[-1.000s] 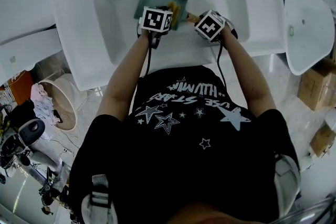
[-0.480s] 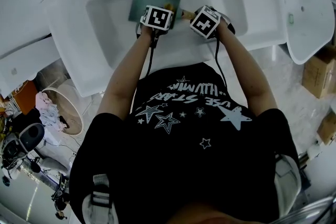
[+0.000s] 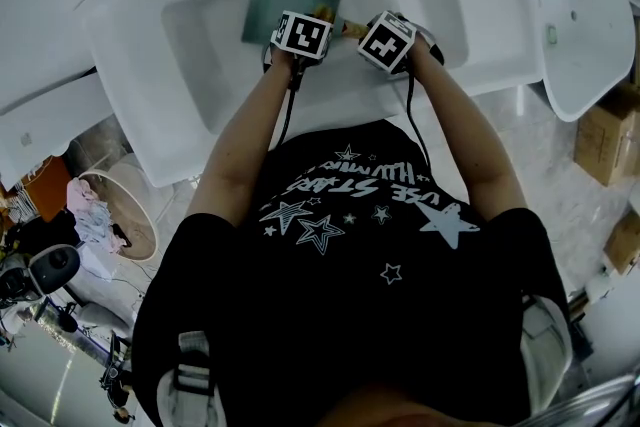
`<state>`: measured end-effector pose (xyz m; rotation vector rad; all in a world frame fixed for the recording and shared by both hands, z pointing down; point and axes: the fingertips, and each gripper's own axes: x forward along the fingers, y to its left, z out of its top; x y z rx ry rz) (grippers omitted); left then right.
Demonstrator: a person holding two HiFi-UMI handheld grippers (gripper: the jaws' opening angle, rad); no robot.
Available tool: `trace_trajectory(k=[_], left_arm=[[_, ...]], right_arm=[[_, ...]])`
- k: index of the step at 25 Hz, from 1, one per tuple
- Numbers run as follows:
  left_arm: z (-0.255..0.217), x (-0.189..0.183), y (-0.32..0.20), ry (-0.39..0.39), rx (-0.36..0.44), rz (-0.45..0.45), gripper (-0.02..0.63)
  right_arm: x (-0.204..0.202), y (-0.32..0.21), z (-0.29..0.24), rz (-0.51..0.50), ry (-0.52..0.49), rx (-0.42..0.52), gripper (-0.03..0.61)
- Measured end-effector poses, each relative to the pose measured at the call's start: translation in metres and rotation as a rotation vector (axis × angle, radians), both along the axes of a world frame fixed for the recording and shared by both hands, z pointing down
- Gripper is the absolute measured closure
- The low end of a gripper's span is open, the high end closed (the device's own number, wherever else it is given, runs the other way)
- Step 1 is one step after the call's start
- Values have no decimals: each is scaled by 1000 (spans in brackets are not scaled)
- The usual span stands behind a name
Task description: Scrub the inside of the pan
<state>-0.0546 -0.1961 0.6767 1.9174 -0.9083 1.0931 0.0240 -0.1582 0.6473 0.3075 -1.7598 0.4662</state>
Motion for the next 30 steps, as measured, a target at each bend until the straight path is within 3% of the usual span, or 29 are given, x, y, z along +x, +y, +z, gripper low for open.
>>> trace_trajectory(k=[12,30], left_arm=[[2,-14,6,-20,-66,84,571],[-1,-75,-8,-126,-26,26,571]], right_arm=[[0,0,-1,-2,9,-6,433],[-1,1,1,-11,26,-30,433]])
